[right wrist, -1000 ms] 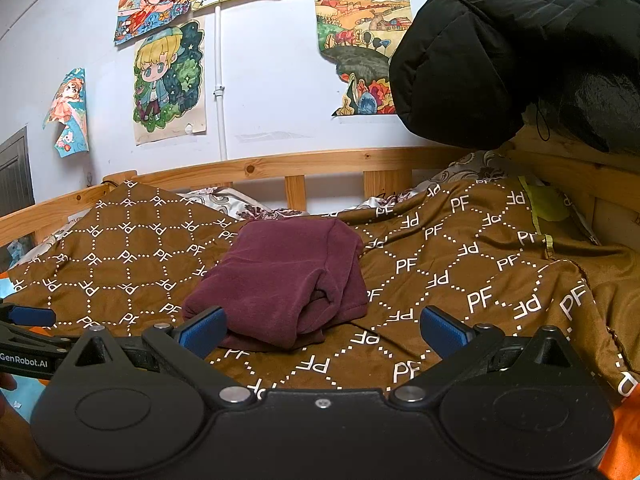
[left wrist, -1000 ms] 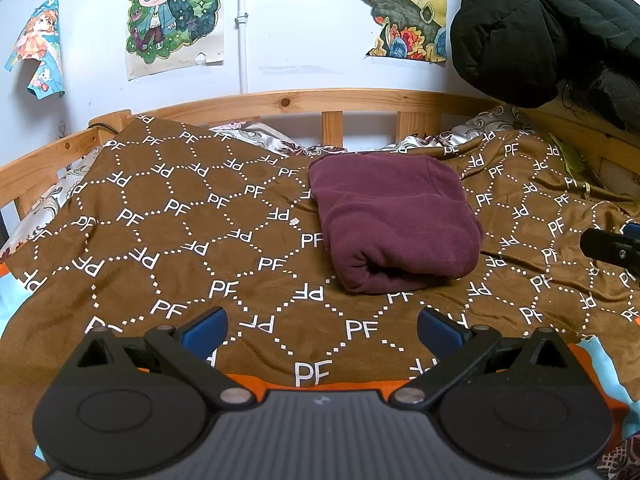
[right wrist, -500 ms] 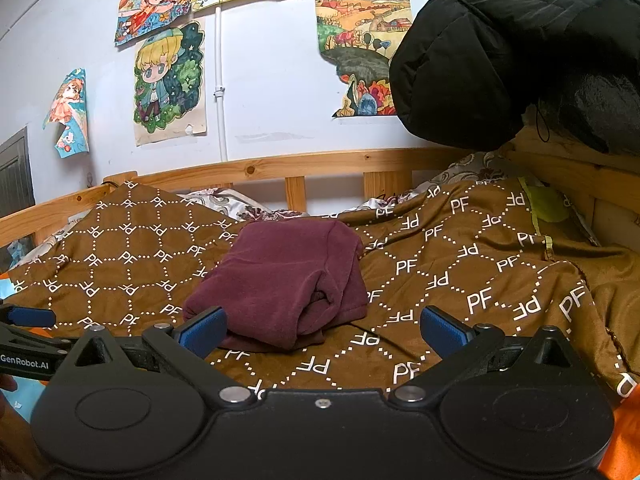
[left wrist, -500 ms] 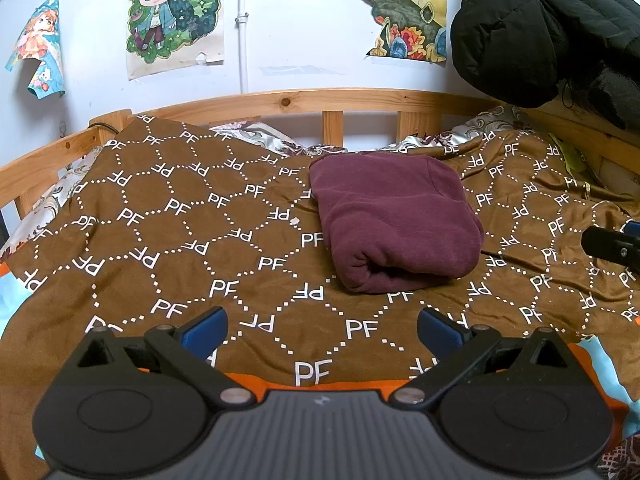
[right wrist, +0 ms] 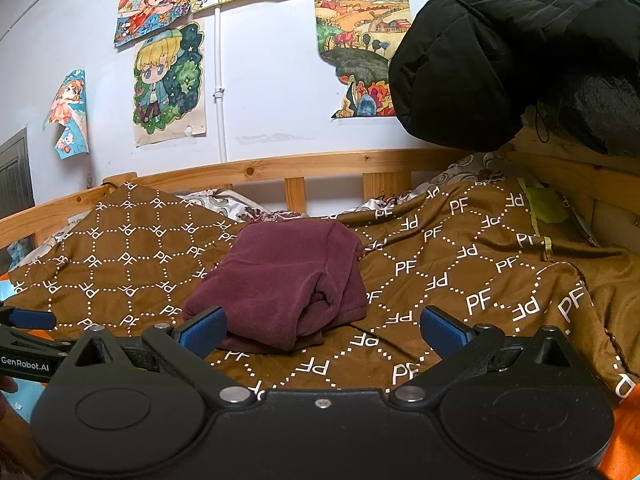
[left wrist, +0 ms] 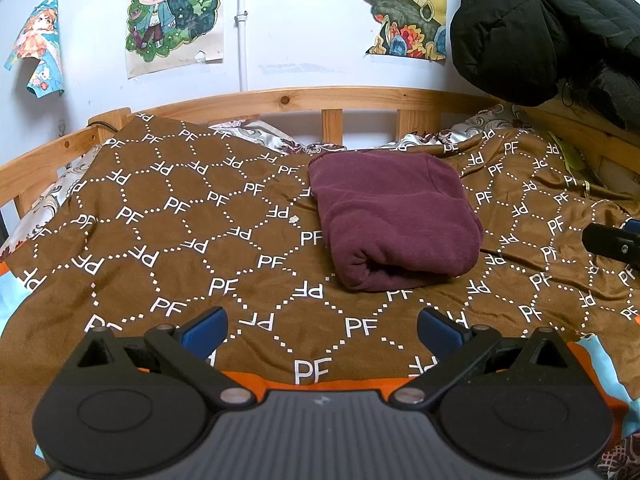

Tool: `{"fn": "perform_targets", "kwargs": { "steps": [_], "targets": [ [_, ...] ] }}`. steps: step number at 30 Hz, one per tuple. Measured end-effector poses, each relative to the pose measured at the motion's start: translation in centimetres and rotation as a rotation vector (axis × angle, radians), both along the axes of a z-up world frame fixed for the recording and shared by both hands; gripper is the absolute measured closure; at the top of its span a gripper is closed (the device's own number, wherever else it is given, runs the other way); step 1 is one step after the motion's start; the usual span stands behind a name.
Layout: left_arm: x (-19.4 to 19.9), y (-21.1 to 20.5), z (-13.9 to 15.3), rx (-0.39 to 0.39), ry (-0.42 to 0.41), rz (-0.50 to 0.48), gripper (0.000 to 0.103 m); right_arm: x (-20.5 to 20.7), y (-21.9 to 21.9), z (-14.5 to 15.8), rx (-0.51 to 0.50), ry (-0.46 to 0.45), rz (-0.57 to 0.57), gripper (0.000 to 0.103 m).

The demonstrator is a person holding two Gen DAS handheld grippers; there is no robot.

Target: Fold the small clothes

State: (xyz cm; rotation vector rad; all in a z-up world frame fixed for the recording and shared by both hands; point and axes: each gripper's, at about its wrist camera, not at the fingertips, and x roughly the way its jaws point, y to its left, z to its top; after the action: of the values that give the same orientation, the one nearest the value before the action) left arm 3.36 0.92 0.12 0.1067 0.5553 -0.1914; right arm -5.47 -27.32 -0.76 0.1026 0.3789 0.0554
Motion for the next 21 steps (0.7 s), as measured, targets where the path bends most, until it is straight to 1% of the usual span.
{"fn": "perform_targets", "kwargs": {
  "steps": [17,19,21],
  "targets": [
    [0.1,0.25,-0.41,-0.006,0.013,-0.002,0.001,-0.01,0.03,-0.02,0.0,0.0,0.0,0.0],
    [0.05,0.18,-0.37,0.011,0.004,0.02,0.001,-0.01,0.04,-0.03,0.0,0.0,0.0,0.0],
    [-0.06,-0.09,-0.29,0.062,-0.016,0.07,0.001,-0.01,0.07,-0.04,0.0,0.001,0.001,0.0]
  ]
}}
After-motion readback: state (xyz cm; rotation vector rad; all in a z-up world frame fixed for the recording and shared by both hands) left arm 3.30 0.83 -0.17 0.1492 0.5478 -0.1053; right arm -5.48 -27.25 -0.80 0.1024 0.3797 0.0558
